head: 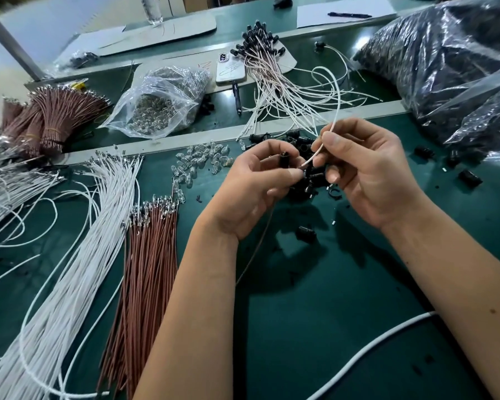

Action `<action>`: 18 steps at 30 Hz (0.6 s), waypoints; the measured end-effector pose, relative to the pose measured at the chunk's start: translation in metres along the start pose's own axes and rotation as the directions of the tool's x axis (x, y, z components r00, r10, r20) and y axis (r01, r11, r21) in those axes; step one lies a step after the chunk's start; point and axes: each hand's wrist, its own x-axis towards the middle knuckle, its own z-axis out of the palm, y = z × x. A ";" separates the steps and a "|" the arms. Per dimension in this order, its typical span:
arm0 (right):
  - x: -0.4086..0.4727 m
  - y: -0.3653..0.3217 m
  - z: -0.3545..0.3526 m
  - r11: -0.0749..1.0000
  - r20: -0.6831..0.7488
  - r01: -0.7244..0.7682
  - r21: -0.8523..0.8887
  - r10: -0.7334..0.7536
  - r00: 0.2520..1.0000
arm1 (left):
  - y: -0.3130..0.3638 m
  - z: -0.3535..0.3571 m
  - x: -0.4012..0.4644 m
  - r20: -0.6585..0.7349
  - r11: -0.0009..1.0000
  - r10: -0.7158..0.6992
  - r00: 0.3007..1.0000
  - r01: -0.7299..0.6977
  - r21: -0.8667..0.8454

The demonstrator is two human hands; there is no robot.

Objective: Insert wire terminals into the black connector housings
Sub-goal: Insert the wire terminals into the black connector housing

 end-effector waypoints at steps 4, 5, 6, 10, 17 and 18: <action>0.000 -0.001 0.001 1.000 -0.024 -0.001 -0.017 0.001 1.000 | -0.005 0.005 0.003 -0.048 0.967 0.191 0.980 -0.179 0.184; 0.000 -0.001 0.001 1.000 -0.035 0.000 -0.021 -0.001 0.999 | -0.006 0.006 0.004 -0.075 0.954 0.235 0.969 -0.215 0.210; 0.000 -0.002 0.002 1.000 -0.044 0.001 -0.025 -0.002 0.999 | -0.007 0.007 0.005 -0.098 0.943 0.267 0.959 -0.239 0.232; 0.000 -0.001 0.001 0.999 -0.067 -0.005 -0.034 0.003 0.998 | -0.009 0.008 0.006 -0.145 0.902 0.339 0.930 -0.277 0.332; 0.001 0.000 -0.001 1.000 -0.071 -0.015 -0.017 0.014 0.997 | -0.008 0.008 0.004 -0.177 0.866 0.376 0.910 -0.277 0.416; 0.001 0.000 -0.002 1.000 -0.072 -0.015 -0.014 0.014 0.997 | -0.008 0.008 0.004 -0.181 0.862 0.377 0.908 -0.272 0.428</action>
